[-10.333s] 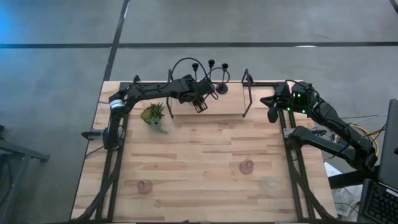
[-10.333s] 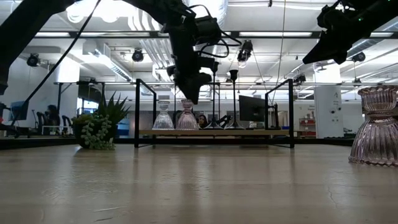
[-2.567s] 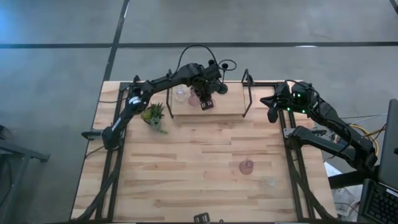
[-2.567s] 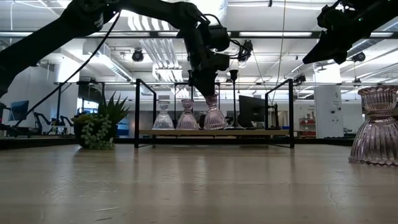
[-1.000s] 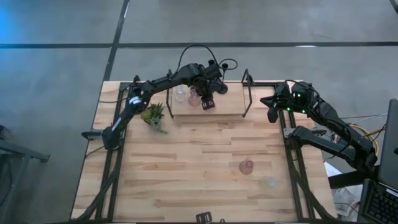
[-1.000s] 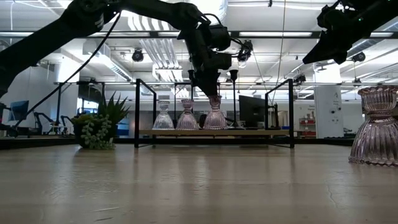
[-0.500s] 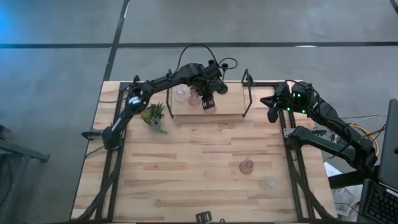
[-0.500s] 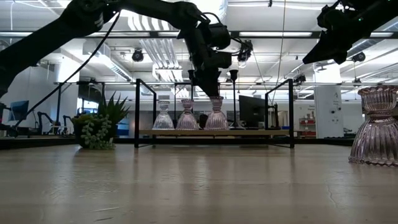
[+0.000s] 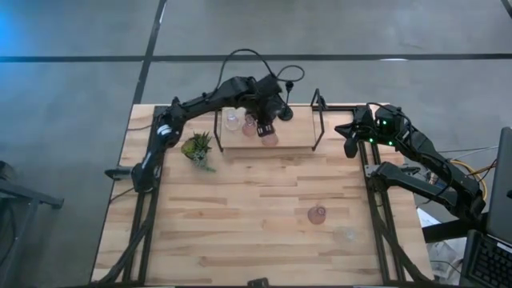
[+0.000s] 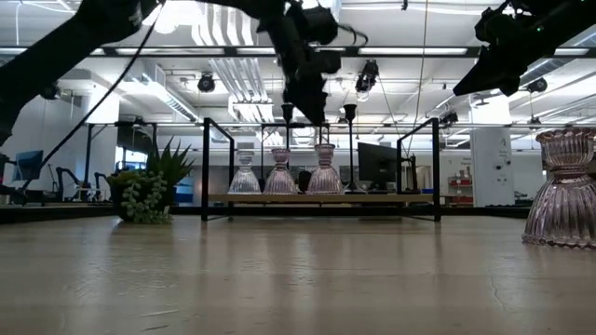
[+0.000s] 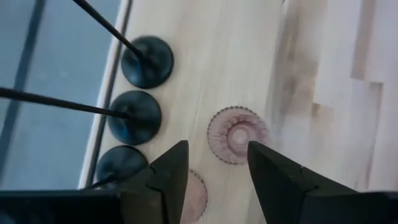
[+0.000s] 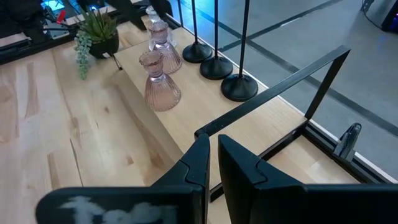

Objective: Pick & Place candle stick holders
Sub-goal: Put the bottom pink candle holder on the shelf aligned with the other pink candle holder

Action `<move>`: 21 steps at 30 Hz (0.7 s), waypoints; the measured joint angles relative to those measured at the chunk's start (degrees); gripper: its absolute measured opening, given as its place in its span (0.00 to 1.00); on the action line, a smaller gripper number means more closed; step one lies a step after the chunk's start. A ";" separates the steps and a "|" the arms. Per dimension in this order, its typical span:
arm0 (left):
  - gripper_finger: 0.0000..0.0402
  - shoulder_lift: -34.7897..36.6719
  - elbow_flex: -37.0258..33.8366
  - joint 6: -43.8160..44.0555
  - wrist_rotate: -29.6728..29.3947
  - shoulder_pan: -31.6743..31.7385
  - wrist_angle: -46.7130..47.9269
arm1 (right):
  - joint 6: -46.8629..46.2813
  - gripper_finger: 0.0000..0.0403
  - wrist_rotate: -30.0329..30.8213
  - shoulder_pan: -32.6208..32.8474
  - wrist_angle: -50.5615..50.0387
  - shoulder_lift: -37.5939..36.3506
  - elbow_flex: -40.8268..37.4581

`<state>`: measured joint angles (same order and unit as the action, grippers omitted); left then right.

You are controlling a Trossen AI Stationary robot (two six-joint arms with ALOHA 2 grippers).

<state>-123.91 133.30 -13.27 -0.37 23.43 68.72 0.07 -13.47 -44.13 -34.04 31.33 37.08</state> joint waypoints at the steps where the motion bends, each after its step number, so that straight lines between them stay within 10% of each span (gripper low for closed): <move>1: 0.42 0.93 0.04 0.43 -0.21 -0.32 0.27 | -0.01 0.07 0.00 0.00 0.01 0.00 0.00; 21: 0.29 6.11 -21.21 3.11 0.39 -11.39 -17.56 | 0.04 0.07 0.02 0.00 0.02 0.00 -0.01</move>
<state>-117.81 112.08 -10.16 0.02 12.03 51.16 0.11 -13.45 -44.13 -34.02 31.33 37.07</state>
